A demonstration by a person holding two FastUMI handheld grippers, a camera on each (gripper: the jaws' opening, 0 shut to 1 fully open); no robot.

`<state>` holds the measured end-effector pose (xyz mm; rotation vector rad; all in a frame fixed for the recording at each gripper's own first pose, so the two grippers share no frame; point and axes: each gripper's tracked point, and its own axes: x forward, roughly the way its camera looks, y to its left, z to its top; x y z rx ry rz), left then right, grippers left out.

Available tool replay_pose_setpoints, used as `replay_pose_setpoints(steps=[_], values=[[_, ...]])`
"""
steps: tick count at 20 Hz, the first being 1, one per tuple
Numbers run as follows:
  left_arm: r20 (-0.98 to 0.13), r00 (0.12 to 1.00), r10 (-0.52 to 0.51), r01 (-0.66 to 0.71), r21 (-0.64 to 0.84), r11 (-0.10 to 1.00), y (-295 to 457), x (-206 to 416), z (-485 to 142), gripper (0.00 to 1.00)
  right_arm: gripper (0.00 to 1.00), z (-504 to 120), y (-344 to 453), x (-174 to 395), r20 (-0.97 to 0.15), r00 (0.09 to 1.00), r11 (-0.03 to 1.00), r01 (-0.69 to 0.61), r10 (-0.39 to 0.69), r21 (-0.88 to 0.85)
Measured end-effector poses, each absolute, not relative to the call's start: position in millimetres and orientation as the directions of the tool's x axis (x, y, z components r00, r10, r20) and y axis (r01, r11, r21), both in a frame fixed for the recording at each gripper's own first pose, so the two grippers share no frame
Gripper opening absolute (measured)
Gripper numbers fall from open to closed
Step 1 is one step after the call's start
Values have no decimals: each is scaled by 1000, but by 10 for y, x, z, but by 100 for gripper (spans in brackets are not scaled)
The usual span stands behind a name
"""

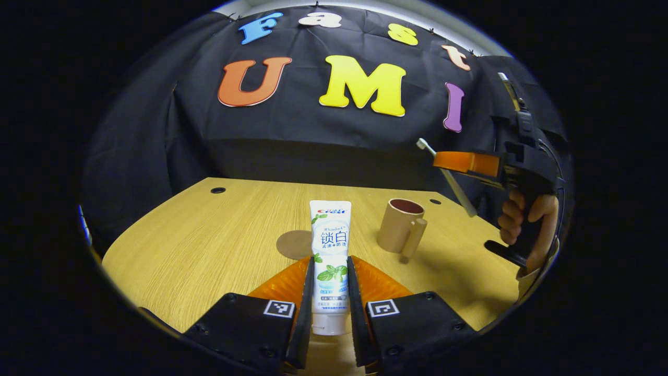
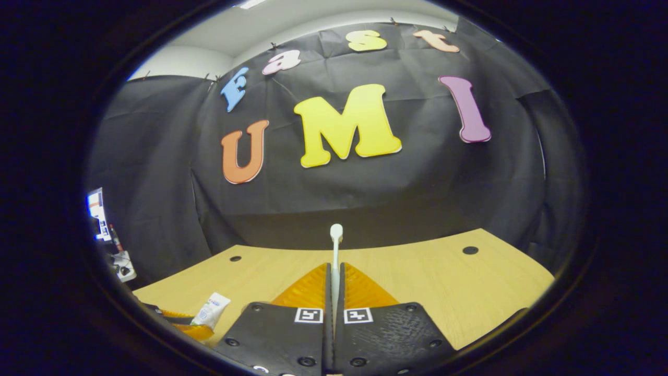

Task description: Put the toothbrush and toothpaste on the desktop into the cup, then pick up the cup and place it on the coaster on the desktop.

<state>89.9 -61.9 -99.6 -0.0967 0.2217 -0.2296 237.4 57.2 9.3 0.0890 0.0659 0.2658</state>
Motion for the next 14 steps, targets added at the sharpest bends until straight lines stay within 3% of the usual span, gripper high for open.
replay_pose_setpoints(steps=[8, 14], values=[[-173, 947, -272, 248, -151, 957, -758, 1033, -1050, 37, 0, 23, 721, 3136, -14, 935, 933, -351, 353, 81], [-183, 943, -279, 254, -150, 955, -808, 1048, -1082, 37, 1, -186, 769, 3326, -31, 932, 931, -359, 362, 70]])
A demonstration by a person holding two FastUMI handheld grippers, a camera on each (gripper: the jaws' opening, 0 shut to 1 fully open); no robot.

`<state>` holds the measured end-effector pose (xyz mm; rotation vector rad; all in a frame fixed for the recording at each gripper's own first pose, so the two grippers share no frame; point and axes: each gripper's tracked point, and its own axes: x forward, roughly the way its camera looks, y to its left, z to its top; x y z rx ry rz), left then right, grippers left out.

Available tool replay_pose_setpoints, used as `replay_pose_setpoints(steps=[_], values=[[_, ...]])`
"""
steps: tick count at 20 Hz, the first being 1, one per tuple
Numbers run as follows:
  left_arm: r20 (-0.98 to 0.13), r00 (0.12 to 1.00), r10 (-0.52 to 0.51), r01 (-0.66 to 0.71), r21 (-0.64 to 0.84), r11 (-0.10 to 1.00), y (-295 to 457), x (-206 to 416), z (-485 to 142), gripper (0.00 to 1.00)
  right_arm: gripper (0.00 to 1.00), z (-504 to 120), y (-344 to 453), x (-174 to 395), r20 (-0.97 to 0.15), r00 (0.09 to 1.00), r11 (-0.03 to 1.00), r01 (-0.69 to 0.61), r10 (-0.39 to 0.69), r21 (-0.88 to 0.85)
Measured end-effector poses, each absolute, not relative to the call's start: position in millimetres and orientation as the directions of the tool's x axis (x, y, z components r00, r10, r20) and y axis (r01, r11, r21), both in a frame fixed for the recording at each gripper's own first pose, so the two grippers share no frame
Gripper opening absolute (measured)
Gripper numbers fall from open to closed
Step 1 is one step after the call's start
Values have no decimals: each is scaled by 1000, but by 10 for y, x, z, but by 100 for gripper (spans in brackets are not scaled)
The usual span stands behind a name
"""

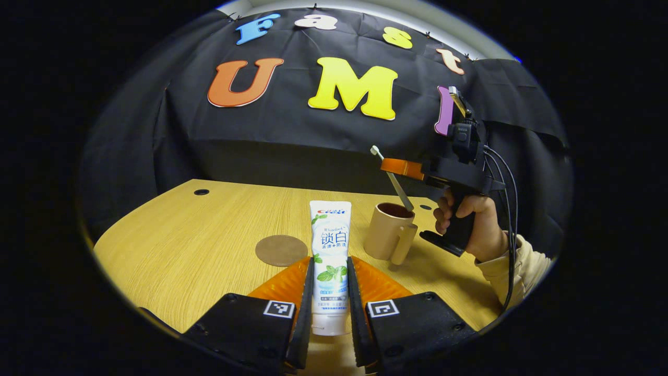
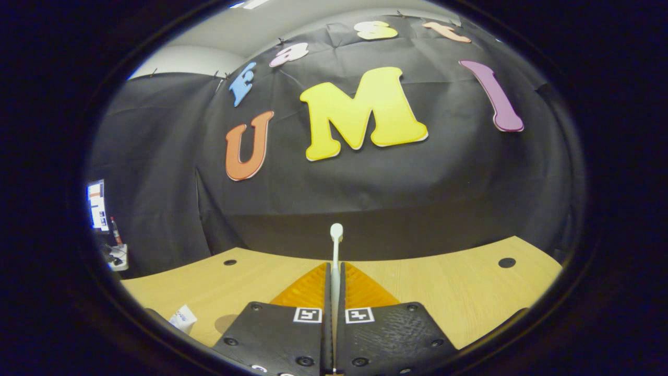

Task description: Put the toothbrush and toothpaste on the desktop into the cup, then pick up the cup and place it on the coaster on the desktop.

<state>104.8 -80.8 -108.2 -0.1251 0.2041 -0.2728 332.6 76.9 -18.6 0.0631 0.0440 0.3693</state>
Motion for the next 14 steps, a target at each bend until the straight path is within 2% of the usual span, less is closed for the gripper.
replay_pose_setpoints(steps=[9, 14], values=[[-170, 943, -285, 262, -149, 954, -857, 1018, -1032, 37, 1, -292, 762, 3356, -58, 927, 927, -364, 370, 86], [-182, 947, -266, 241, -145, 959, -812, 1034, -1051, 37, 5, -439, 765, 3260, -88, 920, 924, -377, 381, 68]])
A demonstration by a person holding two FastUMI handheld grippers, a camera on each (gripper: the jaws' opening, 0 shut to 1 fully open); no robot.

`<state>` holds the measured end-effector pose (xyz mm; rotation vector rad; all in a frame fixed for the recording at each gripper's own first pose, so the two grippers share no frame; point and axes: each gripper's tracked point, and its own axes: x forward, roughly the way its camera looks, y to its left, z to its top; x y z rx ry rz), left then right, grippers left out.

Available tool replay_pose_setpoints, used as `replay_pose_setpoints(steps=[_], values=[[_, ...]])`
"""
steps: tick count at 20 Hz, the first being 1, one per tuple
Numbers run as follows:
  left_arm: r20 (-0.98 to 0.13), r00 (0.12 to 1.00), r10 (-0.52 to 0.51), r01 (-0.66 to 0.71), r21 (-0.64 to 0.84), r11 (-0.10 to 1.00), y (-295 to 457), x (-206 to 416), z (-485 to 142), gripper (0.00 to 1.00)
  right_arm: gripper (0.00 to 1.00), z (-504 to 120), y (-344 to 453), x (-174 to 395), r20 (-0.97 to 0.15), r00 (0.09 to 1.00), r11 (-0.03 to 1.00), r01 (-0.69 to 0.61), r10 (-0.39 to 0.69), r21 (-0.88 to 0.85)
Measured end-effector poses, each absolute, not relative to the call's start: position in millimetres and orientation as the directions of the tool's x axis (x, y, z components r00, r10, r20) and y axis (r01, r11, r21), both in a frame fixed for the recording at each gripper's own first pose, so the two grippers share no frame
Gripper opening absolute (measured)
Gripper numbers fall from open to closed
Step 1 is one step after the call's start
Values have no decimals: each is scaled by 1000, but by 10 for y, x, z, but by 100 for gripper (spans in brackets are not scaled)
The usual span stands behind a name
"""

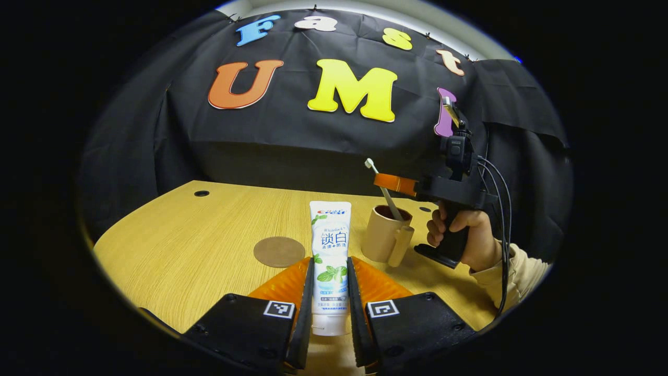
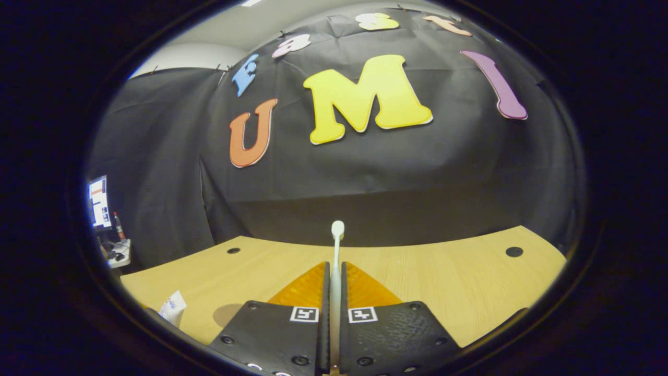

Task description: Put the toothbrush and toothpaste on the desktop into the cup, then pick up the cup and place it on the coaster on the desktop.

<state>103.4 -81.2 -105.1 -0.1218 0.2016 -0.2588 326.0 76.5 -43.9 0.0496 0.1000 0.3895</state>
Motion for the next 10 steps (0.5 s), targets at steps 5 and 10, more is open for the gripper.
replay_pose_setpoints(steps=[5, 10], values=[[-177, 948, -263, 241, -140, 961, -829, 1048, -937, 37, 11, -455, 693, 3090, -105, 919, 925, -377, 380, 49], [-121, 942, -314, 296, -146, 944, -986, 1174, -677, 36, 52, -375, 547, 2831, -87, 922, 926, -377, 378, 28]])
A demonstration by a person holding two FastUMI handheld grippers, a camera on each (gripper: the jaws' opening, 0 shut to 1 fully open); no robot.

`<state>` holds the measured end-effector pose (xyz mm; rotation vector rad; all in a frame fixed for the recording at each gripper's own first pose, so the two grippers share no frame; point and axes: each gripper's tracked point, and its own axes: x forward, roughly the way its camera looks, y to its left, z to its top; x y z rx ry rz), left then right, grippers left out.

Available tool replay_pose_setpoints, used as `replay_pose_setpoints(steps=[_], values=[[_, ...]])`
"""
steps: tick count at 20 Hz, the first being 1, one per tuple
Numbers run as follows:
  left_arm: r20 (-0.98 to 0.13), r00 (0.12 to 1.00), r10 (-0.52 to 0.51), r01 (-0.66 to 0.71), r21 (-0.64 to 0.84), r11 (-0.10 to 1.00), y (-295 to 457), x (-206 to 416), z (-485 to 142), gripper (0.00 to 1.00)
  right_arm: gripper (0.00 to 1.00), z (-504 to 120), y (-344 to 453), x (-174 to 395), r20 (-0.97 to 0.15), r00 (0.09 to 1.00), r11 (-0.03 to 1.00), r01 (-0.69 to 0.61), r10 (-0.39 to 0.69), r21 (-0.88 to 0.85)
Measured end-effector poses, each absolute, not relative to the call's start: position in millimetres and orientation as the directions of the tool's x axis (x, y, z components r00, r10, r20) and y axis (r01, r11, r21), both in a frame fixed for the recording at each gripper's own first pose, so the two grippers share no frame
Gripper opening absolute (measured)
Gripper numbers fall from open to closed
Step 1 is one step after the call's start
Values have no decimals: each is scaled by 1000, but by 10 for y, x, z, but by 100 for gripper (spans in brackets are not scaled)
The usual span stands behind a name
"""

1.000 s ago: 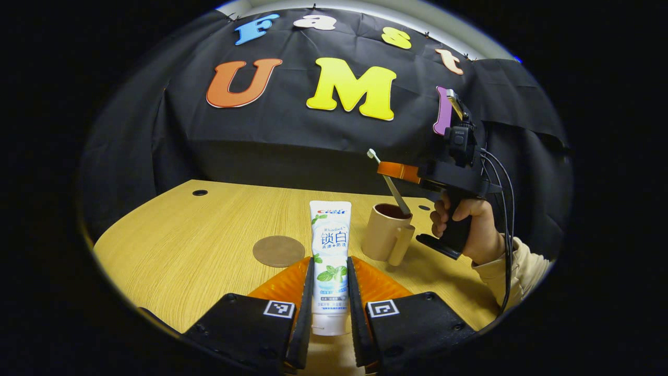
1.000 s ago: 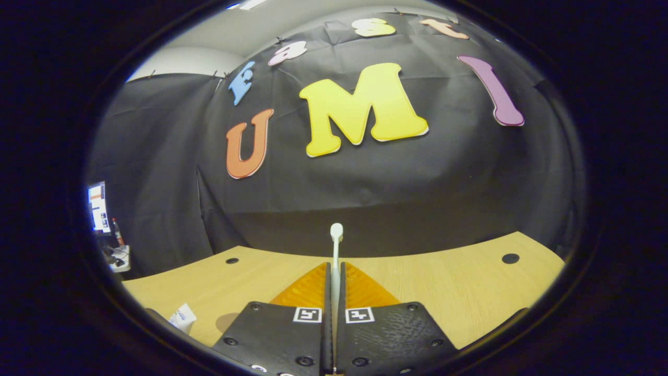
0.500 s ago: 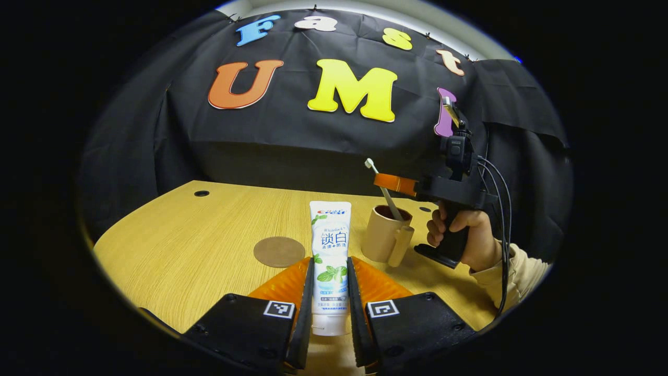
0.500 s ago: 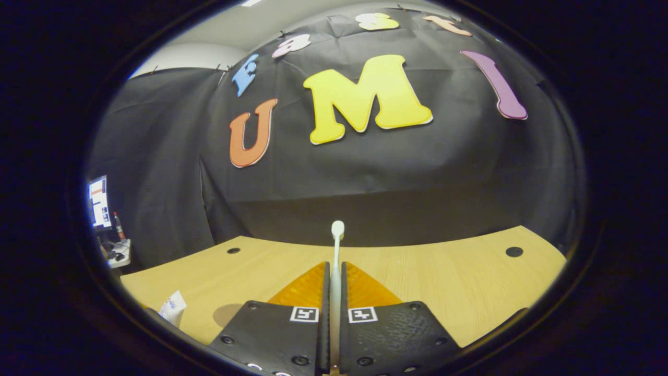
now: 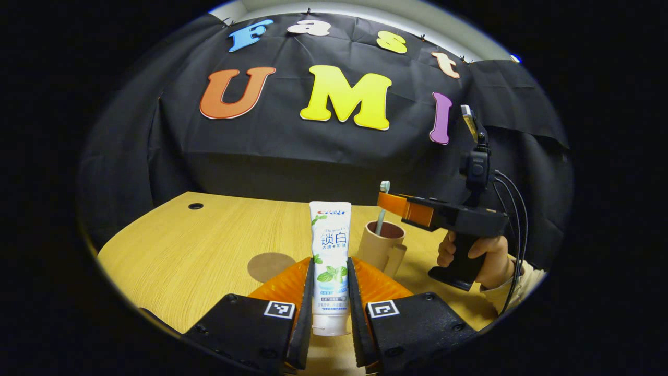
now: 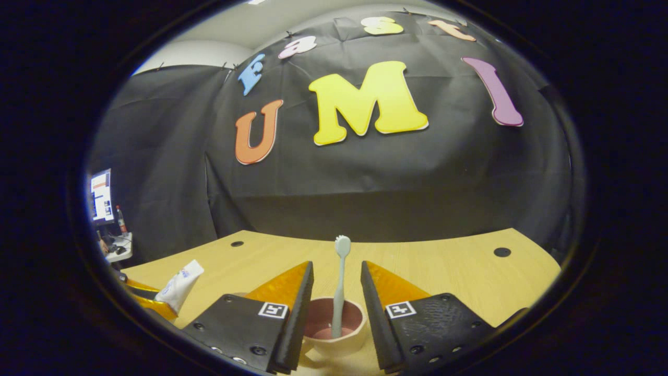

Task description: Put the toothbrush and toothpaste on the desktop into the cup, then pick up the cup and place it on the coaster on the desktop.

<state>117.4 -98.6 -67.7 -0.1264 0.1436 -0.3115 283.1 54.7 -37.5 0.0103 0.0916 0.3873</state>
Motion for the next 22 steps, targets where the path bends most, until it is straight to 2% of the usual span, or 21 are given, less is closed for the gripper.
replay_pose_setpoints(steps=[1, 2, 3, 5, 6, 7, 8, 10, 14, 22], values=[[-94, 938, -333, 315, -162, 935, -1045, 1198, -578, 36, 48, -341, 491, 2759, -78, 924, 927, -373, 374, 26], [-72, 935, -346, 332, -163, 929, -1102, 1239, -480, 41, 53, -305, 426, 2669, -66, 924, 926, -375, 376, 27], [-48, 936, -350, 339, -153, 928, -1138, 1288, -384, 36, 53, -287, 379, 2571, -53, 924, 925, -378, 380, 32], [-6, 939, -344, 340, -137, 930, -1186, 1401, -220, 36, 73, -235, 236, 2402, -24, 926, 926, -375, 376, 31], [4, 938, -346, 343, -137, 929, -1225, 1458, -155, 36, 78, -224, 158, 2324, -10, 929, 929, -369, 370, 34], [9, 936, -352, 350, -129, 928, -1278, 1517, -101, 36, 89, -225, 97, 2247, -1, 930, 930, -367, 367, 35], [19, 935, -355, 354, -122, 927, -1320, 1585, -39, 36, 90, -226, 17, 2186, 6, 934, 933, -358, 358, 40], [23, 932, -362, 362, -110, 926, -1429, 1740, 28, 36, 98, -272, -88, 2110, -3, 939, 938, -344, 345, 41], [9, 925, -381, 379, -118, 918, -1670, 2019, 59, 36, 97, -353, -390, 2118, 41, 966, 966, -255, 256, -27], [10, 908, -418, 416, -110, 903, -2114, 2360, -56, 38, 97, -427, -574, 2174, 17, 975, 970, -224, 224, 91]])
